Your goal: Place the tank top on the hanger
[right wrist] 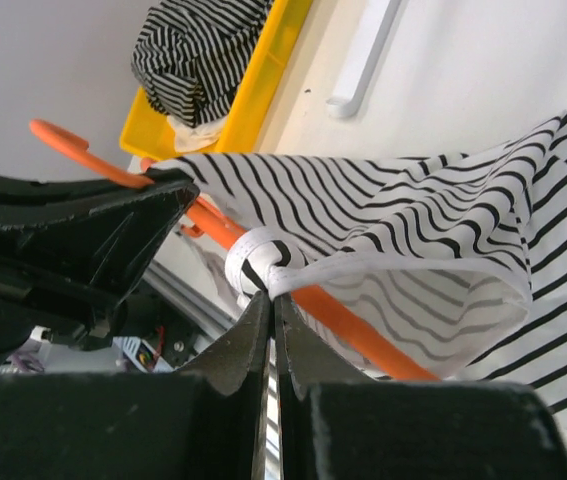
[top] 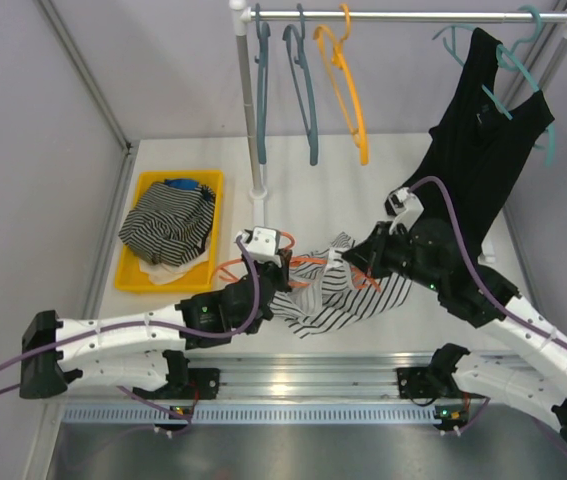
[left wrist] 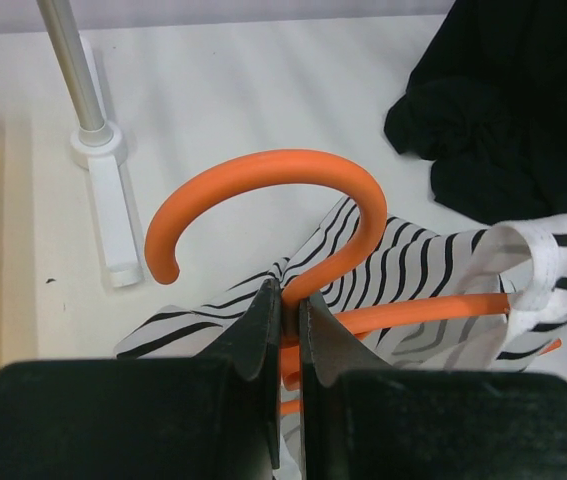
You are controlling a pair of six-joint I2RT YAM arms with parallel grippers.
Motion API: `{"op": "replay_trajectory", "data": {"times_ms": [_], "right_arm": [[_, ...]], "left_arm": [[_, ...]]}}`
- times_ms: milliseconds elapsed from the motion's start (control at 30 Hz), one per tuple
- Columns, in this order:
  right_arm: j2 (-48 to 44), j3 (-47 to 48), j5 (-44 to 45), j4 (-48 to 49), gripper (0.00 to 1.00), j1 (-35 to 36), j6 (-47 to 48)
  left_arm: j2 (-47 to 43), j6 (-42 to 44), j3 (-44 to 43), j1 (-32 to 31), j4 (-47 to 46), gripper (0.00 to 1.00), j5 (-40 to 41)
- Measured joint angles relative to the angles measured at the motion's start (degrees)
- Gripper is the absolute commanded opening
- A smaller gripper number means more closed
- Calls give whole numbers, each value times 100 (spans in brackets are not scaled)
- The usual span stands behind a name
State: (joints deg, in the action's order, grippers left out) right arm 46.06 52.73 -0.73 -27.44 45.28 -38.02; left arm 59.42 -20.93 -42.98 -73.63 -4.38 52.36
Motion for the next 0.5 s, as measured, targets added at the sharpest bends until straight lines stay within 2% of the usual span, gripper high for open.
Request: {"op": "replay_trajectory", "data": {"times_ms": [167,367,400,467,500], "right_arm": [[101,24,-140,-2,2,-323,57],[140,44,-374,-22,24,-496,310],[168,83,-396,-57,30,-498,396],[212,153,-474,-90,36,-503,605],[221,173,-509,-105,43,-503,710]], "left_arm": [[-2,-2,-15,-57,-17,0,-90],[-2,2,-212,-74,-2,0,-240],[-2,4,-245,-74,2,0,-264],[-2,7,-310,-74,13,0,-326],[-4,7,-343,-74,22,0,-352]]}}
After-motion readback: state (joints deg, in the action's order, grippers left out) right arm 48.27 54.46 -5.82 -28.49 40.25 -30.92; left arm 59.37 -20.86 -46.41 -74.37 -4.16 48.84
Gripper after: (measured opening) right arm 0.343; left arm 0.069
